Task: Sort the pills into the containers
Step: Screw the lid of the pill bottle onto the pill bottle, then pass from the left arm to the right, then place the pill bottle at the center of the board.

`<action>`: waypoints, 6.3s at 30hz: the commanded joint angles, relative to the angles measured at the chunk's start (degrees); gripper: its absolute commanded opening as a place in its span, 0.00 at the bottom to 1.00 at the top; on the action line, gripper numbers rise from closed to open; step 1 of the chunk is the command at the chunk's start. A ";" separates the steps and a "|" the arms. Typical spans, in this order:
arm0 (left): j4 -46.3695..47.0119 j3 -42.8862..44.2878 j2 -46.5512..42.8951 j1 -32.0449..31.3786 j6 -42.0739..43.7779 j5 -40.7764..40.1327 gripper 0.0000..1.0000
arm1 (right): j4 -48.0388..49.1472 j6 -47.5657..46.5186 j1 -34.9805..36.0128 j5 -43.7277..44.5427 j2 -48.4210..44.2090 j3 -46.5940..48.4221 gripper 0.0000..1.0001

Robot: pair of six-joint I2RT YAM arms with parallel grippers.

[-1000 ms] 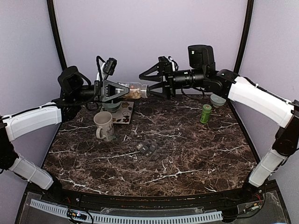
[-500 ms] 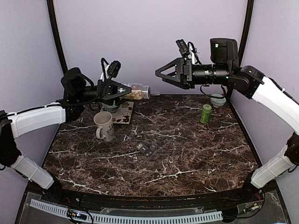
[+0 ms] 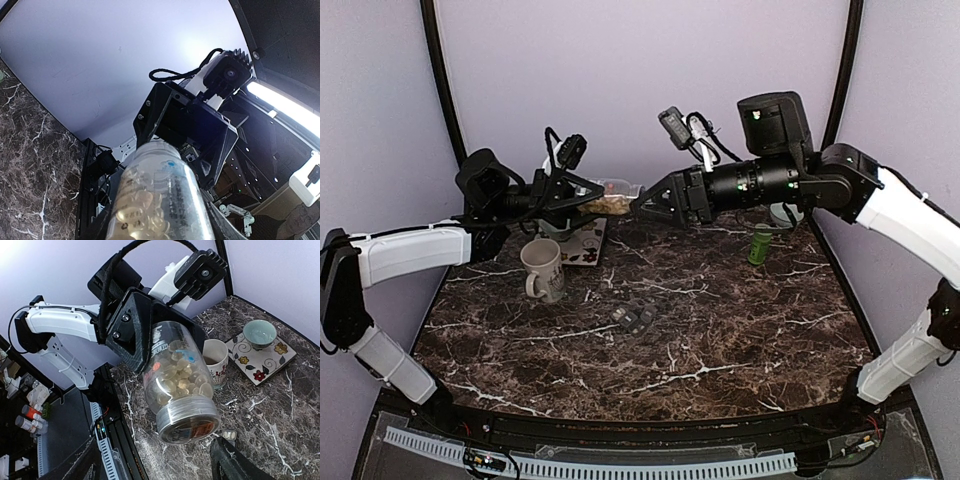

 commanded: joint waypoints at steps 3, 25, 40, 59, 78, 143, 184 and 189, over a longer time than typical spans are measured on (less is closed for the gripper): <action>5.39 -0.05 -0.62 0.39 -2.93 1.55 0.00 | -2.01 -4.74 2.06 5.05 1.29 3.22 0.76; 10.37 -0.27 0.52 0.03 -7.36 4.60 0.00 | -2.74 -6.90 2.84 6.13 5.11 7.50 0.69; 15.54 -0.88 0.70 -0.05 -9.46 4.41 0.00 | -3.63 -0.85 1.68 2.27 7.01 10.07 0.05; -10.52 2.66 -9.67 -0.09 23.18 -4.13 0.00 | 30.47 58.36 -8.52 -23.75 6.29 -12.66 0.00; -23.69 2.31 -14.46 -0.05 35.40 -9.99 0.16 | 39.58 69.41 -9.13 -25.34 7.49 -13.46 0.00; -43.67 -4.56 -26.16 2.49 41.52 -34.12 0.80 | -30.39 6.57 -22.83 33.87 24.99 13.76 0.00; -53.31 -5.55 -26.72 2.52 46.60 -38.29 0.80 | -26.24 6.58 -25.13 28.22 37.63 10.24 0.36; -53.44 -5.60 -26.80 2.51 46.52 -38.31 0.80 | -25.99 6.72 -25.11 27.88 37.63 9.25 0.39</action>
